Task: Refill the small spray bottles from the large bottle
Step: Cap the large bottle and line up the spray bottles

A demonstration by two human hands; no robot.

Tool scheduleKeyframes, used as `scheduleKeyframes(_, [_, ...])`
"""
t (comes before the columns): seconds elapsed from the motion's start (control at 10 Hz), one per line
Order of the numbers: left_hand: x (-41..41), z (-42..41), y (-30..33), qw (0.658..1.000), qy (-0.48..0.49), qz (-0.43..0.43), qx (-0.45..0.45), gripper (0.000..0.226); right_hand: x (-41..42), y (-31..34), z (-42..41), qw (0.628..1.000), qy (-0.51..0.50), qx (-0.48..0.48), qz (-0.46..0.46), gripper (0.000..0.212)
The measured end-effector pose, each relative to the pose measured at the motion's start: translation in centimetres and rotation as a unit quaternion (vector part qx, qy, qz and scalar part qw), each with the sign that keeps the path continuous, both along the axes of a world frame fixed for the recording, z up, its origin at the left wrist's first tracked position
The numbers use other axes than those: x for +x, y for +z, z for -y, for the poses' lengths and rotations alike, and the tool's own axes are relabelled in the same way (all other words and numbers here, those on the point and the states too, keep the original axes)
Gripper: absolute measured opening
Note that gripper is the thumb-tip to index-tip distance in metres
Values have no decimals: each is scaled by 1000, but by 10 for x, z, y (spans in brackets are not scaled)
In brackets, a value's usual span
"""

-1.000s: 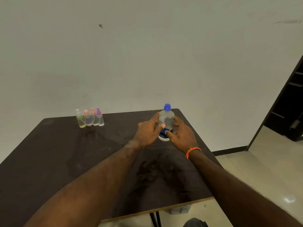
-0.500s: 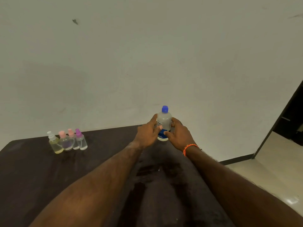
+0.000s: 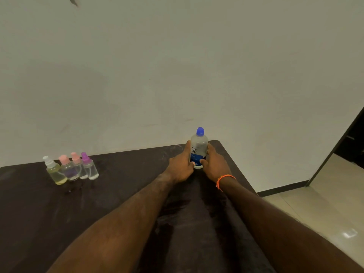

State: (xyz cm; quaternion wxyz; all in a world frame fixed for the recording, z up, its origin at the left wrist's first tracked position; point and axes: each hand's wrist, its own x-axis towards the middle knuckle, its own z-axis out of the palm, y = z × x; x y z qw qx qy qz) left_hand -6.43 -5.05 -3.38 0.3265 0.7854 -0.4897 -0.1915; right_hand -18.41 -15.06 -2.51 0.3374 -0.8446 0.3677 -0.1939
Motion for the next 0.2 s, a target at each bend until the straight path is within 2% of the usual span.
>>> scheduleKeyframes(0.2, [-18,-15,13,998,47,36,30,89,-11,5,-22,998,-36,-16,-51,66])
